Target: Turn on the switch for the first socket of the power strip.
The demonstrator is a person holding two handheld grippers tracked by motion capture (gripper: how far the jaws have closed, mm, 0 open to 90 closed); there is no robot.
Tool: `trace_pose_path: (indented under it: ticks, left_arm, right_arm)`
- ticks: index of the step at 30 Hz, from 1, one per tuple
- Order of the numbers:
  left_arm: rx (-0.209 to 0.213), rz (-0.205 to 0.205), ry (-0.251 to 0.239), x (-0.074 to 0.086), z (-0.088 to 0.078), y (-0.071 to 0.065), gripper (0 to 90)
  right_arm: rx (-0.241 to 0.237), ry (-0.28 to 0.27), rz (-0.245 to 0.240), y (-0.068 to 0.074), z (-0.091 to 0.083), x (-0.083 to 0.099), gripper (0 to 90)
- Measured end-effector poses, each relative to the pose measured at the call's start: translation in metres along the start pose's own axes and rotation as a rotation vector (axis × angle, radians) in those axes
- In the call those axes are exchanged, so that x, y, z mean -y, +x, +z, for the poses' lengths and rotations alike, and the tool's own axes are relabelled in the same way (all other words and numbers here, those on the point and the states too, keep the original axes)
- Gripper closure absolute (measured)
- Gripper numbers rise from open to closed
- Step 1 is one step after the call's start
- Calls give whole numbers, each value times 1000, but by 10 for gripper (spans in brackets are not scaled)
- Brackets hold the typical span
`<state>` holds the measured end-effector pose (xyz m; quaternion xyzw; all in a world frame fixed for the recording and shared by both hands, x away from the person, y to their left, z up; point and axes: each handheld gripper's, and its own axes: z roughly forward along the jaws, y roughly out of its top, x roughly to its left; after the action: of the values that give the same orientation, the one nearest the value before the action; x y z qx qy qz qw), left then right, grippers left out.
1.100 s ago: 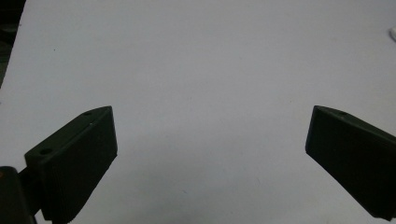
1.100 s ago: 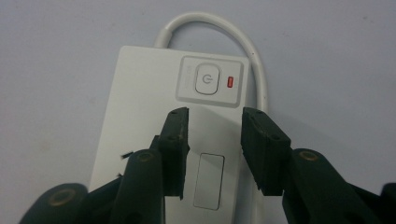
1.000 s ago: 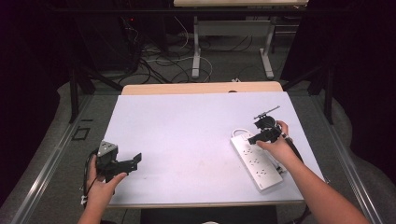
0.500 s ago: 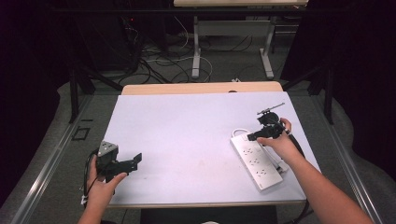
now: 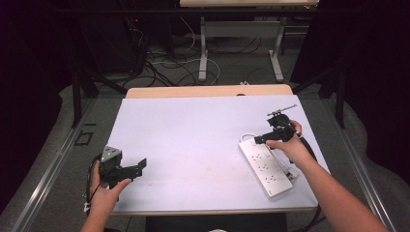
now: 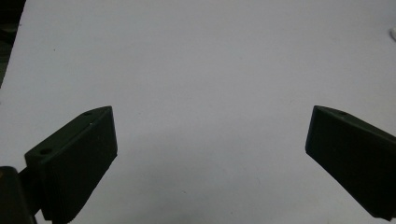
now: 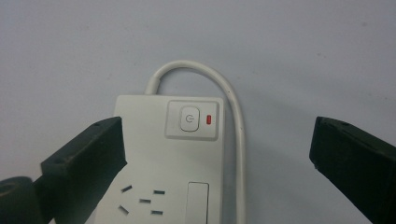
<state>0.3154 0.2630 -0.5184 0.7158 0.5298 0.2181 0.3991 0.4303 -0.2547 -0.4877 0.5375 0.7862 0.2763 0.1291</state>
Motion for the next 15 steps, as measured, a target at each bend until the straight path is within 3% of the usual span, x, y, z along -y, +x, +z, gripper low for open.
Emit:
trace_pose_path:
  ticks: [1, 2, 4, 7, 15]
  left_arm:
    - [0, 1, 0, 0, 0, 0, 20]
    - [0, -1, -1, 0, 0, 0, 20]
    - [-1, 1, -1, 0, 0, 0, 20]
    - [-1, 3, -1, 0, 0, 0, 20]
    - [-3, 0, 0, 0, -1, 0, 20]
  right_arm:
    - [2, -7, 2, 1, 0, 0, 21]
    - [1, -18, -27, 0, -1, 0, 15]
    - [6, -23, -24, 2, -1, 0, 0]
    - [36, -36, -55, 3, -2, 1, 0]
    - [57, -48, -63, 5, -4, 2, 0]
